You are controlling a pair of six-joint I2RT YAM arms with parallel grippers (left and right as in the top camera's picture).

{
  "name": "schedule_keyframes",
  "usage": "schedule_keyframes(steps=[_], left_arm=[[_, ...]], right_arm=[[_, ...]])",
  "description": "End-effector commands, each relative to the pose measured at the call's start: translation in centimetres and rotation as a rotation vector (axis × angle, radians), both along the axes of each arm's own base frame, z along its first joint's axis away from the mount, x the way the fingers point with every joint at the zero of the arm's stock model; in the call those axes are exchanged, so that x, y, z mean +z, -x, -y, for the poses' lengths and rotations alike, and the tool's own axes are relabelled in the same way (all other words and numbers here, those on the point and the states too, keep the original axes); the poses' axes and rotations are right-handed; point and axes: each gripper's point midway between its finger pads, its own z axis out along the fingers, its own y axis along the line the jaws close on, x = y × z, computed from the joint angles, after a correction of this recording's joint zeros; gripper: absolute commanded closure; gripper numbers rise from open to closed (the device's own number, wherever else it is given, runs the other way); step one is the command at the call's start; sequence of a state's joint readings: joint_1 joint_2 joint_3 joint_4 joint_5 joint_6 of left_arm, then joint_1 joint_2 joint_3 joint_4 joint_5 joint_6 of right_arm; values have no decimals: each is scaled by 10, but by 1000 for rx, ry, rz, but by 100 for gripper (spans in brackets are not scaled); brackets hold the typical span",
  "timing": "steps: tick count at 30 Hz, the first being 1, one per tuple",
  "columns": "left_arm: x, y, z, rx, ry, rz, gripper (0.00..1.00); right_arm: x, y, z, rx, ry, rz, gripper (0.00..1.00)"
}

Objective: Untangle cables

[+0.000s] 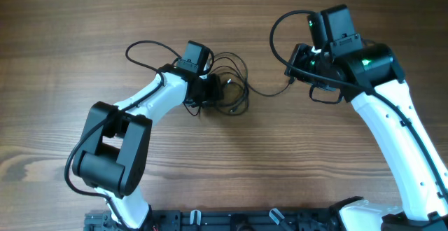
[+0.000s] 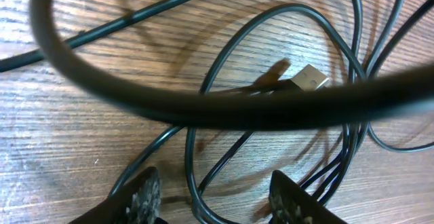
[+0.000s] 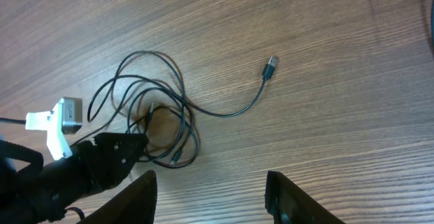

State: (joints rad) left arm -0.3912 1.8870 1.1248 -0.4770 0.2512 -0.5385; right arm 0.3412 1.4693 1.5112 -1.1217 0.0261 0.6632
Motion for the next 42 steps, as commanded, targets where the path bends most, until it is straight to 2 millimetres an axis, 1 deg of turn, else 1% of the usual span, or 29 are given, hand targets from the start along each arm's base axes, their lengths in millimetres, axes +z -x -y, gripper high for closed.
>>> schedule_keyframes(steps=[1,7,13,14,17,20,21,23,25,27,29,32,35,38,40,42], left_arm=[[-4,1,3,22,7,-21,48],[-4,5,10,0,1,-16,50],[-9,5,9,-4,-72,12,50],[-9,5,8,-5,-77,14,52],[-9,5,8,-4,-80,15,62],[-9,4,7,-12,-86,24,80],[-9,4,7,-12,-86,24,83],[-8,3,7,-14,-86,29,95],[-3,2,6,-11,-81,39,96],[6,-1,5,-4,-71,58,96],[21,-5,4,5,-55,88,96],[53,-8,6,8,24,132,96],[91,-5,11,-9,151,165,96],[125,2,18,-41,279,185,96],[141,8,21,-62,338,188,96],[151,13,18,-63,359,191,96]], right_arm=[[6,2,0,10,-10,14,47],[6,2,-1,12,-12,13,47],[6,3,-3,19,-24,9,47],[6,3,-3,19,-24,9,47],[6,3,-3,19,-24,9,47],[5,5,-2,20,-22,1,47],[4,6,-2,20,-20,-3,47],[4,7,-2,23,-17,-7,47],[3,7,-2,34,-11,-8,47],[3,8,-1,41,-6,-9,47],[3,8,-1,42,-6,-10,47],[3,8,-4,56,-19,-11,46],[5,6,-20,162,-59,4,46],[6,5,-38,283,-107,15,46],[4,6,-50,374,-142,14,46],[-2,7,-58,429,-160,-2,46]])
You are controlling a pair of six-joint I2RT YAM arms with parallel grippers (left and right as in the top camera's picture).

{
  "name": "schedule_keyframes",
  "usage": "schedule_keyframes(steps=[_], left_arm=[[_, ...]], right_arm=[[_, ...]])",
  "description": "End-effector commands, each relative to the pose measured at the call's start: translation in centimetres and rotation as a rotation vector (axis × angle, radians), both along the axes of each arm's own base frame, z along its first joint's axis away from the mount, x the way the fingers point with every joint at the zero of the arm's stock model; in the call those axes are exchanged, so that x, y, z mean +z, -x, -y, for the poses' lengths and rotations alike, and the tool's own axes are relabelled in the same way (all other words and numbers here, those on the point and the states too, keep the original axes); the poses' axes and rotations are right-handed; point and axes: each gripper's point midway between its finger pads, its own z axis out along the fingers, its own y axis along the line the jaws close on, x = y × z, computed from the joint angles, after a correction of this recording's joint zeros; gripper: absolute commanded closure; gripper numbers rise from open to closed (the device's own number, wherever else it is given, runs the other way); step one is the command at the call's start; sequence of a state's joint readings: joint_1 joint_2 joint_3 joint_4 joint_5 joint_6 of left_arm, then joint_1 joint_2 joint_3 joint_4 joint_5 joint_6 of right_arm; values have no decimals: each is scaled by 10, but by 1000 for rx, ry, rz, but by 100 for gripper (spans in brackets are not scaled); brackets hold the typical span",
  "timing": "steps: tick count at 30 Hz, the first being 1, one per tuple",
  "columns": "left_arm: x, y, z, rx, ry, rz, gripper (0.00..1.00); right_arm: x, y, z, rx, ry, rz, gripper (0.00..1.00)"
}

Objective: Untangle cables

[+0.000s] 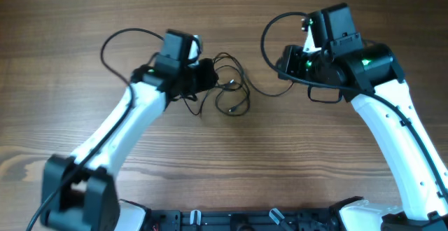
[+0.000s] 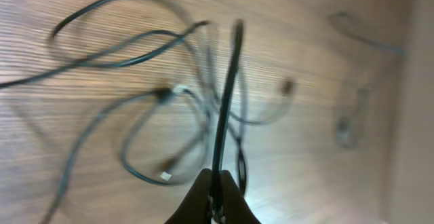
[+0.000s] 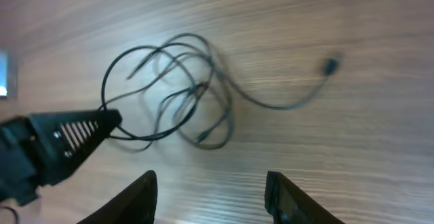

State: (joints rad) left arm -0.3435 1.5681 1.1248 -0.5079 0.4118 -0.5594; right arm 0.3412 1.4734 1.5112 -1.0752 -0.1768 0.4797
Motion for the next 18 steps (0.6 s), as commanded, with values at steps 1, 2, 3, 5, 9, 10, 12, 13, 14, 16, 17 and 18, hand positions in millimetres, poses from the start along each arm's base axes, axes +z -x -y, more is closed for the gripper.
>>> schedule_keyframes(steps=[1,2,3,5,9,10,12,13,14,16,17,18], left_arm=[[27,16,8,-65,112,-8,96],[30,18,7,-63,117,-7,96],[34,20,6,-66,126,-6,96],[43,23,7,-83,162,1,96],[65,26,5,-103,234,31,96],[72,26,2,-102,247,44,96],[81,27,-3,-97,264,64,96],[85,27,-4,-96,272,73,96],[90,28,-6,-98,281,83,96],[98,32,-6,-109,301,98,96],[101,34,-5,-116,308,102,96],[103,35,-5,-120,314,106,96]], right_arm=[[-10,4,-24,191,-59,-30,46],[-13,4,-27,204,-66,-41,46],[-17,5,-30,228,-76,-50,47],[-21,5,-36,268,-92,-60,47],[-29,6,-47,351,-125,-78,46],[-34,5,-48,353,-124,-91,47],[-40,4,-48,352,-121,-107,47],[-43,2,-49,351,-120,-114,47],[-45,0,-50,352,-121,-115,47],[-48,-3,-52,354,-127,-116,47],[-50,-4,-54,357,-134,-116,47],[-50,-5,-56,363,-147,-116,46]])
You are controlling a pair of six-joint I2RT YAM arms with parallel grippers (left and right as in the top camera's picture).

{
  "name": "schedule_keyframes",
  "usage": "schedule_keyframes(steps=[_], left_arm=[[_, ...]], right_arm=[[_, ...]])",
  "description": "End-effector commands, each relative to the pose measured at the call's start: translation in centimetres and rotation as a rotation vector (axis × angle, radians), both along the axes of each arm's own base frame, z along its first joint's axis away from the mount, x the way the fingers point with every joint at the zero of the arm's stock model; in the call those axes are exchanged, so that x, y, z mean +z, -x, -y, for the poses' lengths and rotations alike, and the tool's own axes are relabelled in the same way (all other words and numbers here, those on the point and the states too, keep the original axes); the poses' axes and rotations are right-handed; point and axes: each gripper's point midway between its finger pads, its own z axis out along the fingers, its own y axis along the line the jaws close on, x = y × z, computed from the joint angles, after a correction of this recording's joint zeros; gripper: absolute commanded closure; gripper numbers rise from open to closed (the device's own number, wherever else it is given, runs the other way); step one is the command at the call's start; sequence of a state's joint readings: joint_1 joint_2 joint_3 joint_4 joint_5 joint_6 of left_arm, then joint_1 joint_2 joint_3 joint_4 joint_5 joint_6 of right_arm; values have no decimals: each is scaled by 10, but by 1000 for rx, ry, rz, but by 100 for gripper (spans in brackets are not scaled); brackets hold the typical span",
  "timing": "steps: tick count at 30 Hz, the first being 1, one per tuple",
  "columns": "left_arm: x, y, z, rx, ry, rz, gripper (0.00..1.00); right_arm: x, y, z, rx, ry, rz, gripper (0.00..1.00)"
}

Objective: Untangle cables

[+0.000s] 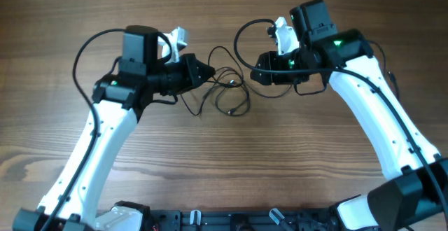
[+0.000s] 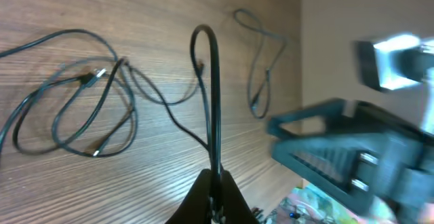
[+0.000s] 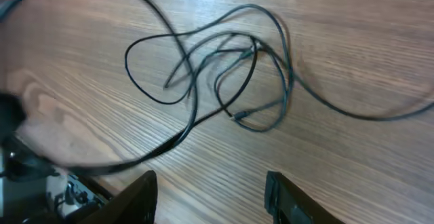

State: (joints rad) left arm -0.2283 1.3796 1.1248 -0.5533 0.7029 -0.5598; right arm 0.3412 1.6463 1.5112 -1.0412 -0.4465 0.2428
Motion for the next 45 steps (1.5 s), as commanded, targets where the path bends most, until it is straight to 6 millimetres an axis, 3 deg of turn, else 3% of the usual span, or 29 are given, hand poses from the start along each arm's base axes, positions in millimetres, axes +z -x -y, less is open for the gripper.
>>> schedule_keyframes(steps=[1,17,19,22,25,29,34,39,45], left_arm=[[22,11,5,-49,61,40,96],[31,17,8,-79,93,51,96],[31,17,9,-81,94,51,96],[31,17,8,-80,93,53,96],[27,16,4,-96,55,88,96],[8,11,-19,-10,-34,36,96],[0,10,-37,20,-72,18,96],[-4,10,-44,30,-94,17,96],[-6,14,-44,26,-96,-4,96]], right_arm=[[-6,-3,-11,44,-49,-14,47],[-41,4,-35,87,-30,-117,47],[-48,3,-33,80,3,-120,53],[-59,-6,-17,-23,106,-122,55],[-70,-20,22,-213,297,-96,55],[-73,-28,65,-335,459,-68,55],[-72,-33,104,-414,570,-53,55],[-71,-39,120,-454,607,-38,55],[-72,-37,112,-436,558,-59,59]])
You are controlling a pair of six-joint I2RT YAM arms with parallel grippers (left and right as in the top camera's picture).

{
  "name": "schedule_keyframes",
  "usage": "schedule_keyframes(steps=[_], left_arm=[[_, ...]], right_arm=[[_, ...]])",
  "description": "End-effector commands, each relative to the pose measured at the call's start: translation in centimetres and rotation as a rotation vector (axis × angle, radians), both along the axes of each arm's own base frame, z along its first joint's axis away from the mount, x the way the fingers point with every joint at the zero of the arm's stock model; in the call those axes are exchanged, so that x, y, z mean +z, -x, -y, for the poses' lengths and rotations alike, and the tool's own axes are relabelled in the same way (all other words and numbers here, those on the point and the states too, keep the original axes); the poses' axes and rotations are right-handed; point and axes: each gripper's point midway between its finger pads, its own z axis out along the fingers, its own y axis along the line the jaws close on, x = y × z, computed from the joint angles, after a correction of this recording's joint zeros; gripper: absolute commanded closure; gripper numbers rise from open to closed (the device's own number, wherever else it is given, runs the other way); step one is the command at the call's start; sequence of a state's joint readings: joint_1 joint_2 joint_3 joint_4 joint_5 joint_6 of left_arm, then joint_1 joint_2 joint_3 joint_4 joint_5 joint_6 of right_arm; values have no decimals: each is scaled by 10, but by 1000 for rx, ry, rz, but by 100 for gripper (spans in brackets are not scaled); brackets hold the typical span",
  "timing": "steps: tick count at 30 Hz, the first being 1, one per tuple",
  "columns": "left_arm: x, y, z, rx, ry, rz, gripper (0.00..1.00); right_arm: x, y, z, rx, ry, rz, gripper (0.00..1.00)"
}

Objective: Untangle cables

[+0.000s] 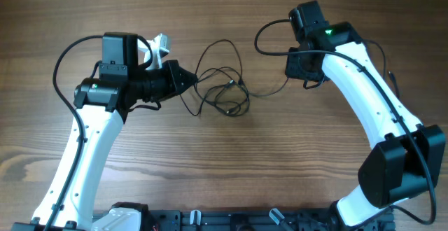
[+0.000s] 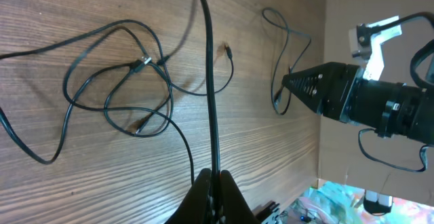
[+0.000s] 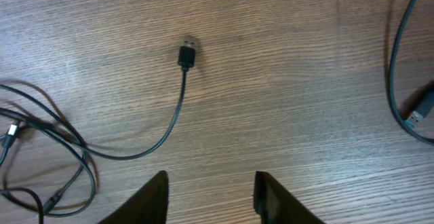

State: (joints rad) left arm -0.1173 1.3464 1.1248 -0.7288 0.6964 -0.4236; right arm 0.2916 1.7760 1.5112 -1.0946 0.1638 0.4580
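Observation:
A loose tangle of thin black cables [image 1: 225, 85] lies mid-table, also in the left wrist view as cable loops [image 2: 129, 81]. My left gripper [image 1: 189, 82] is left of it, shut on one strand [image 2: 210, 102] that rises from the fingertips [image 2: 211, 183] toward the tangle. A free end with a USB plug [image 3: 188, 53] trails right from the tangle. My right gripper [image 3: 211, 197] hovers open over that end, holding nothing, and shows from above as the right gripper [image 1: 299, 68].
Wooden table [image 1: 224, 161]. The arms' own black wiring loops stick out beside the right wrist [image 1: 269, 35] and left wrist [image 1: 66, 70]. Another dark cable [image 3: 403, 81] with a plug hangs at the right wrist view's right edge.
My left gripper has moved further left with its strand, and the tangle is spread wider. My right gripper, which was close over the tangle, is now back to the right over the free USB end.
My left gripper was open, down in the tangle. Then it was shut on one strand and raised. Then it held the strand further left while my right gripper stood over the tangle. Now the left is further left still and the right is over the plug end.

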Motion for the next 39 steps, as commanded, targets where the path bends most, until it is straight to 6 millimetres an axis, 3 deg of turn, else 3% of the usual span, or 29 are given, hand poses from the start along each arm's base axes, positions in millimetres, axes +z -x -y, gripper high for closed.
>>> schedule_keyframes(steps=[1,4,6,9,12,16,22,29,35,37,39], left_arm=[[6,2,-2,-10,-17,36,96],[7,1,-2,-9,-16,41,96],[8,-1,-2,-9,-15,54,96],[11,-5,-2,2,-15,71,96],[12,-15,-7,74,-17,64,96],[23,-26,-5,139,49,61,96],[53,-34,10,167,242,29,96],[79,-45,16,222,381,7,96],[95,-51,18,220,429,47,96],[95,-51,18,219,429,50,96],[95,-51,18,221,428,51,96]], right_arm=[[-9,2,-11,14,-47,-34,59],[-5,15,-66,280,-320,-92,54],[11,33,-108,508,-563,-111,51],[39,58,-141,731,-812,-104,47],[52,72,-152,828,-910,-97,43],[48,76,-158,858,-878,-102,40],[34,54,-167,848,-729,-30,36],[41,51,-193,939,-727,50,32],[42,51,-200,965,-725,71,33],[41,50,-199,961,-714,71,41],[34,44,-192,915,-656,65,74]])
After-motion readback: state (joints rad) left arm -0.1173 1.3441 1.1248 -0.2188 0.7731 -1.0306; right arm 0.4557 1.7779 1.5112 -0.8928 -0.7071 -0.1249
